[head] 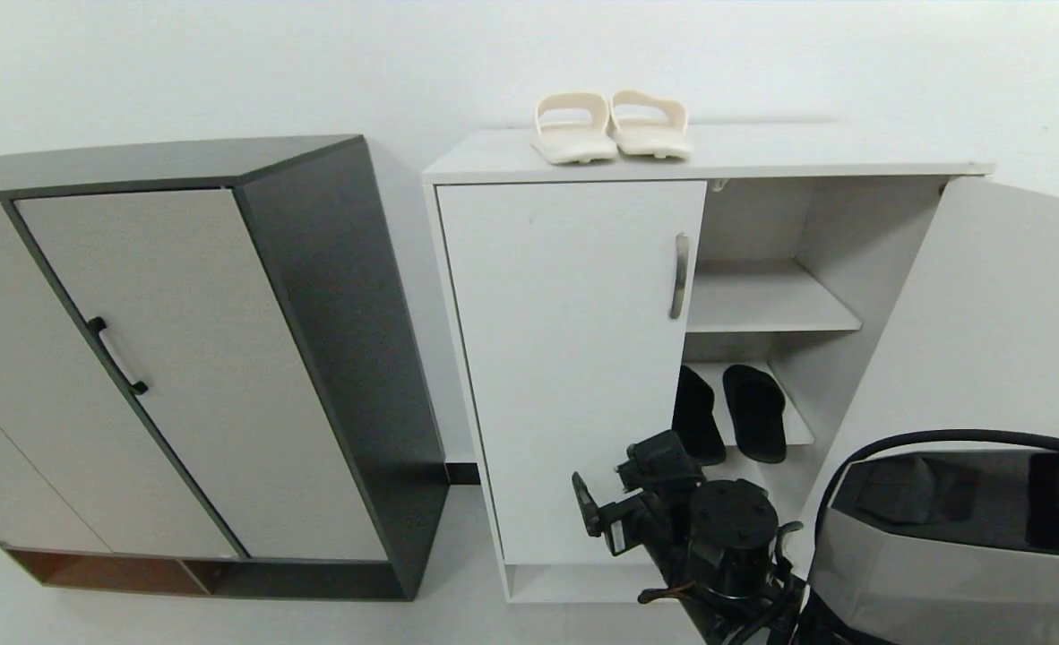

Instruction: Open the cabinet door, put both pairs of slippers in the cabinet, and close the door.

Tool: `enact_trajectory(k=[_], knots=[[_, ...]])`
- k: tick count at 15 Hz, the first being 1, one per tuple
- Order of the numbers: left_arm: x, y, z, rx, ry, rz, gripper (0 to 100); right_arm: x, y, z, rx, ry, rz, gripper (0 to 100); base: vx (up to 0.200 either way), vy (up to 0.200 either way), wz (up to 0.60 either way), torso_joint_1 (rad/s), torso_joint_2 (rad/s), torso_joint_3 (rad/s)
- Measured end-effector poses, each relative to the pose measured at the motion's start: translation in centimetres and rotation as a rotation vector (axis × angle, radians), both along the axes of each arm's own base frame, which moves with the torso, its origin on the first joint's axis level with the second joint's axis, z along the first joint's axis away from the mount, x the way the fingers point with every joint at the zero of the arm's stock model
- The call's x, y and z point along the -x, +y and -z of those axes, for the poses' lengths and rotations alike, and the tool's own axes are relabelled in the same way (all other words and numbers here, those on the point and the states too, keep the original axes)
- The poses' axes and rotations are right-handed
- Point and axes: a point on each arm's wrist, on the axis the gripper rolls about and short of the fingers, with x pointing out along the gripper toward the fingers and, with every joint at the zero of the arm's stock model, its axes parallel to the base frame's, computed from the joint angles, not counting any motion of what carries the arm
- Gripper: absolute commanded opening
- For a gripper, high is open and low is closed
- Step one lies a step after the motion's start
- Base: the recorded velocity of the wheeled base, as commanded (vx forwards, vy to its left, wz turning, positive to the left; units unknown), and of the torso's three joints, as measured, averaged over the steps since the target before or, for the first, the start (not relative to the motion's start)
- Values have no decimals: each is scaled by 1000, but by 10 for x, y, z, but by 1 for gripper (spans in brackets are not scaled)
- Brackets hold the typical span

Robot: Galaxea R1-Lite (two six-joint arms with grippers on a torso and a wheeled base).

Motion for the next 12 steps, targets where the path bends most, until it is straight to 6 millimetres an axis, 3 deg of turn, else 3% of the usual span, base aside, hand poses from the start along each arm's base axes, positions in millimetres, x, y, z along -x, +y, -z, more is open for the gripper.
enact_trajectory(k=[12], knots=[[0, 0, 0, 0, 1, 0, 0, 0, 0, 0, 1, 2, 1, 100, 0, 0, 0, 144, -472, -332]])
